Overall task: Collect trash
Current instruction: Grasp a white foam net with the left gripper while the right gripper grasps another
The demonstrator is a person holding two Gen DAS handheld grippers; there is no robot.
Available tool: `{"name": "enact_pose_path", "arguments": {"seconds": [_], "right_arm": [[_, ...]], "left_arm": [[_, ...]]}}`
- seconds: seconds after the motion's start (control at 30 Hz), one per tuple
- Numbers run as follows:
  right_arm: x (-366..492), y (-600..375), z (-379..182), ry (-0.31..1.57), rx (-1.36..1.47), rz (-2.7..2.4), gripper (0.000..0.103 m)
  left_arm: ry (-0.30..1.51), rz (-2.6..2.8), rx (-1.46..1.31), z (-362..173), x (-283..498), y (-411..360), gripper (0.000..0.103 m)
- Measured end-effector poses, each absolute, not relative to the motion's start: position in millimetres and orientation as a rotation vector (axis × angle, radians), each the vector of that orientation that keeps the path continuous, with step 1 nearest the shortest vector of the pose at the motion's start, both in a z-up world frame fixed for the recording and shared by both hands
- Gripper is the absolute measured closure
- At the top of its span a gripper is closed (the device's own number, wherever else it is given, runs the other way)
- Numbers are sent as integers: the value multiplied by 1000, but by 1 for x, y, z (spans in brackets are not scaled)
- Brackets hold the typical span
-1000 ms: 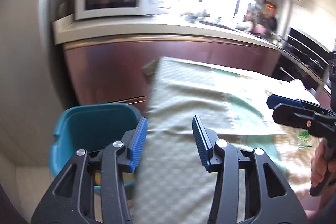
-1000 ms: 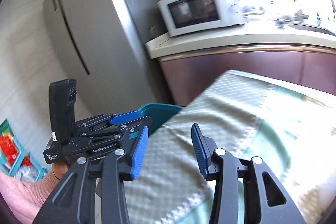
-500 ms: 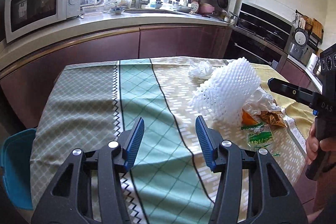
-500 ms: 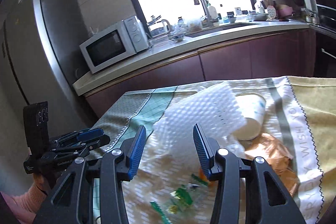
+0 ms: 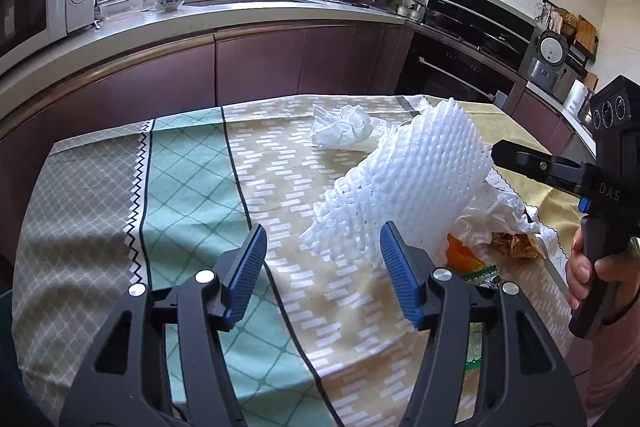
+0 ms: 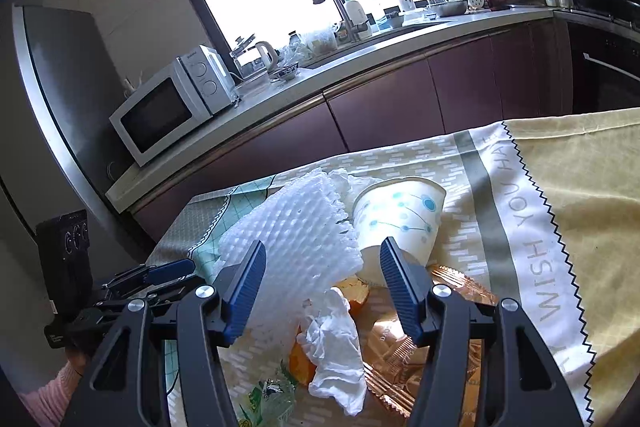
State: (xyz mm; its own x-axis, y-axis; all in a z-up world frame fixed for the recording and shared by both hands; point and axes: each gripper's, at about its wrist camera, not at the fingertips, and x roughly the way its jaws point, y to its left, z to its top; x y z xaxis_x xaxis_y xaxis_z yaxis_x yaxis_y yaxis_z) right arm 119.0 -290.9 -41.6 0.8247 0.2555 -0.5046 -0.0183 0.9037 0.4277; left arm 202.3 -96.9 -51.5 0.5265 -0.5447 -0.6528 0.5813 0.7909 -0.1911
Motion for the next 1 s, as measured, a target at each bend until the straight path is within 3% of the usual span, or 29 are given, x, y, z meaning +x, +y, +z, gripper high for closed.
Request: {"name": "enact_pose_path", "arguments": {"seconds": [0.13,0.23,0.3,0.43,0.57,1.0], "right_arm": [[123,-291,-46,593,444,172,46],[124,-288,-47,598,450,192,54],[126,-288,-47,602,451,197,64],[125,-288,-48,600,459,210,84],[120,-286,-44,584,452,230,92],[100,-281,-15,493,461,293,94]], "left_arm": [[804,-697,50,-57,215,-109,46],[836,-729,40,-63,222,-116,55],[862,-746,28,-68,226,-120,72],[891,-748,5,-75,229,-122,94],[882,-734,-14,-73,227,-117,96],[804,-665,-57,-45,203,-68,97]]}}
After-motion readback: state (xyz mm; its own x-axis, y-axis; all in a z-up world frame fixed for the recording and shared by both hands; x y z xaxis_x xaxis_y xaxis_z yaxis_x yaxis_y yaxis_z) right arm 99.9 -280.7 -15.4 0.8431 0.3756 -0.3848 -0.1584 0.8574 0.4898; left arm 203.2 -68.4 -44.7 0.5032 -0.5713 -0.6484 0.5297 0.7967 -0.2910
